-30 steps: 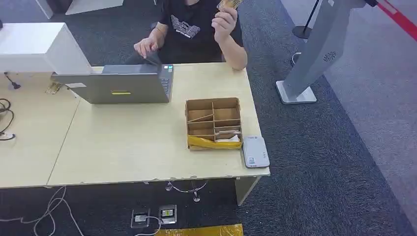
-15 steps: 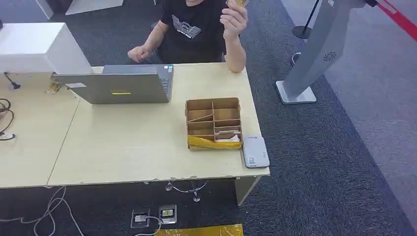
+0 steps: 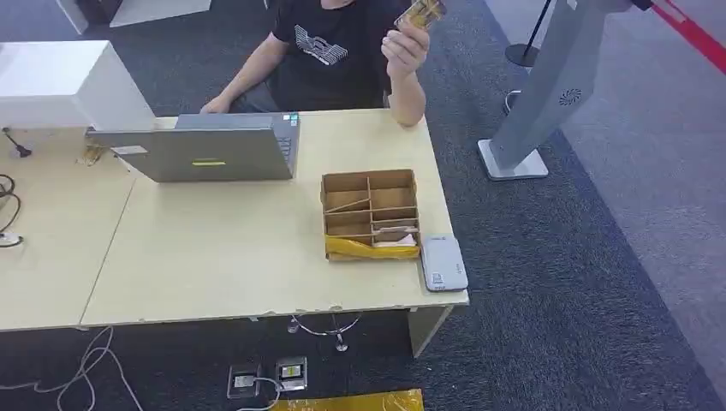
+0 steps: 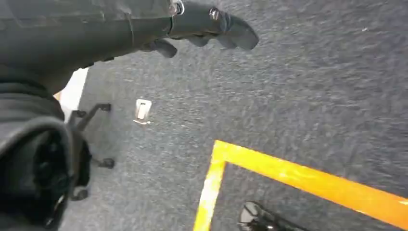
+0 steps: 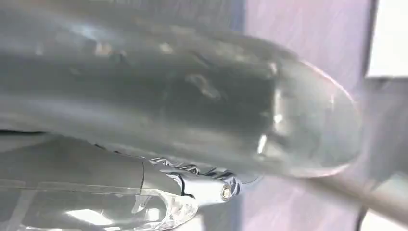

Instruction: Pass the card to the sensor for recognition and then transmit it.

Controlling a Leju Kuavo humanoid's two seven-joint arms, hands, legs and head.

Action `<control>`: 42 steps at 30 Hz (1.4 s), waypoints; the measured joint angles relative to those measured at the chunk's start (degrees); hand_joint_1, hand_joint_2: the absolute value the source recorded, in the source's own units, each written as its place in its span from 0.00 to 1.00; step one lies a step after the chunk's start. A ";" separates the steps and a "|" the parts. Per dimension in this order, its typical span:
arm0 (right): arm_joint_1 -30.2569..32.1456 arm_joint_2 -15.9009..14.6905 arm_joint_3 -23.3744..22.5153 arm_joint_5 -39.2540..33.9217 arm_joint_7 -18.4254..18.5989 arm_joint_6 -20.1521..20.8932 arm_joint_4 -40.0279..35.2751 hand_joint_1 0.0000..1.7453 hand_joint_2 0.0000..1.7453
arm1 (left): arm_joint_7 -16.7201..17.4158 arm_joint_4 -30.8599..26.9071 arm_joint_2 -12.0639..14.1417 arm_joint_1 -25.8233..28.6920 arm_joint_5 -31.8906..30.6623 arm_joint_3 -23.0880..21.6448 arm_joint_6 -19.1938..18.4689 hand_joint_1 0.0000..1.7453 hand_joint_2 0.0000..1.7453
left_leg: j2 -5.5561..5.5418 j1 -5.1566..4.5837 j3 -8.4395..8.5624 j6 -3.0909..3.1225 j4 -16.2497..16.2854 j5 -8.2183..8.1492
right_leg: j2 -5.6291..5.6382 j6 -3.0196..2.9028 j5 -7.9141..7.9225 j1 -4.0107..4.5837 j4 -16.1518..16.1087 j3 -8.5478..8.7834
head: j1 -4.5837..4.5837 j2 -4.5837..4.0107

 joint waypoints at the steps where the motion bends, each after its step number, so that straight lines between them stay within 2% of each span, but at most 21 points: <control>1: -0.01 0.29 1.92 2.43 3.42 -0.13 -5.10 0.00 0.00 | -0.15 0.00 0.04 -0.13 0.00 0.00 -0.07 0.00 0.00 | -0.04 -0.02 0.01 0.04 0.00 0.04 | -0.04 0.00 0.00 -0.02 0.01 0.00 | 0.09 0.00; 4: -0.37 -0.19 6.78 6.62 10.43 -0.24 -15.97 0.00 0.00 | -0.39 0.00 0.04 -0.08 0.07 0.02 0.28 0.00 0.00 | -0.26 0.07 0.05 0.04 0.00 0.13 | -0.28 0.00 0.00 0.07 0.00 0.08 | 0.09 0.00; 6: -1.06 -3.66 8.84 0.88 14.23 -0.31 -18.10 0.00 0.00 | -0.72 0.02 0.00 0.10 0.07 0.02 0.90 0.00 0.00 | -0.39 -0.04 0.06 0.15 0.01 0.26 | -0.40 0.05 0.04 -0.02 -0.01 0.05 | 0.07 0.00; 8: -1.57 -10.85 10.69 -5.58 13.22 -0.28 -17.53 0.00 0.00 | -1.47 0.04 -0.02 0.11 0.00 0.02 1.09 0.00 0.00 | -0.55 -0.19 -0.08 0.21 0.01 0.29 | -0.59 0.08 0.06 -0.20 0.01 0.05 | 0.11 0.00; 9: -1.98 -13.47 11.57 -6.53 12.96 -0.28 -17.44 0.00 0.00 | -1.53 0.02 0.07 0.11 0.00 0.02 1.16 0.00 0.00 | -0.54 -0.18 -0.12 0.21 0.01 0.28 | -0.58 0.11 0.08 -0.19 -0.02 0.06 | 0.09 0.00; 12: -2.98 -19.37 14.22 -7.29 13.49 -0.28 -17.40 0.00 0.00 | -1.55 0.02 0.26 0.03 0.00 0.02 1.11 0.00 0.00 | -0.54 -0.14 -0.03 0.21 0.02 0.27 | -0.56 0.14 0.10 -0.14 -0.07 0.05 | 0.00 0.00; 17: -2.99 -25.01 18.79 -6.48 15.91 -0.28 -17.51 0.00 0.00 | -1.64 0.02 0.35 0.09 0.00 0.02 0.81 0.00 0.00 | -0.65 -0.10 -0.10 0.21 0.02 0.28 | -0.63 0.15 0.09 -0.10 -0.06 0.01 | 0.04 0.00; 25: -2.95 -30.90 24.40 -9.10 15.69 -0.28 -17.53 0.00 0.00 | -1.79 0.02 0.46 0.07 0.00 0.00 0.13 0.00 0.00 | -0.66 -0.09 -0.16 0.21 0.01 0.28 | -0.66 0.14 0.09 -0.09 -0.05 0.00 | 0.07 0.00; 29: -2.91 -33.92 28.00 -14.03 13.88 -0.28 -17.79 0.00 0.00 | -1.79 0.02 0.77 0.07 0.00 -0.04 -0.52 0.00 0.00 | -0.66 -0.09 -0.22 0.21 0.01 0.28 | -0.67 0.14 0.09 -0.10 -0.05 0.00 | 0.07 0.00; 30: -2.70 -34.58 29.21 -16.44 11.95 -0.28 -17.95 0.00 0.00 | -1.82 0.02 0.81 0.07 0.00 -0.04 -0.59 0.00 0.00 | -0.66 -0.09 -0.23 0.21 0.01 0.28 | -0.68 0.14 0.09 -0.09 -0.05 0.01 | 0.02 0.00; 33: -1.53 -36.98 34.91 -27.12 1.93 -0.28 -17.79 0.00 0.00 | -2.32 0.02 0.87 0.07 0.00 -0.04 -1.01 0.00 0.00 | -0.66 -0.08 -0.27 0.21 0.01 0.28 | -0.73 0.14 0.09 -0.08 -0.04 -0.01 | 0.04 0.00; 34: -1.28 -37.94 37.15 -29.20 -0.24 -0.26 -17.79 0.00 0.00 | -2.49 0.04 0.92 0.06 0.00 -0.04 -1.07 0.00 0.00 | -0.66 -0.09 -0.31 0.21 0.01 0.28 | -0.73 0.14 0.09 -0.09 -0.04 -0.02 | 0.04 0.00; 35: -1.31 -39.11 39.23 -29.67 -0.64 -0.24 -17.86 0.00 0.00 | -2.62 0.04 0.98 0.06 0.00 -0.07 -1.18 0.00 0.00 | -0.67 -0.09 -0.30 0.21 0.01 0.29 | -0.74 0.14 0.09 -0.09 -0.03 -0.03 | 0.04 0.00; 37: -1.74 -42.01 42.90 -26.88 2.81 -0.18 -18.78 0.00 0.00 | -2.84 0.02 1.16 0.06 0.00 -0.07 -1.38 0.00 0.00 | -0.71 -0.09 -0.35 0.22 0.01 0.30 | -0.82 0.14 0.09 -0.09 -0.02 -0.01 | 0.07 0.00; 39: -3.32 -44.24 47.12 -21.36 8.05 -0.11 -20.79 0.00 0.00 | -3.11 0.02 1.18 0.06 0.00 -0.07 -1.40 0.00 0.00 | -0.72 -0.08 -0.30 0.21 0.01 0.31 | -0.82 0.14 0.09 -0.08 -0.02 -0.03 | 0.02 0.00; 42: -5.54 -45.99 52.45 -15.87 13.65 -0.11 -23.83 0.00 0.00 | -3.32 0.02 1.27 0.02 -0.02 -0.07 -1.38 0.00 0.00 | -0.88 -0.05 -0.27 0.19 0.01 0.37 | -0.89 0.14 0.09 -0.06 -0.02 -0.04 | 0.04 0.00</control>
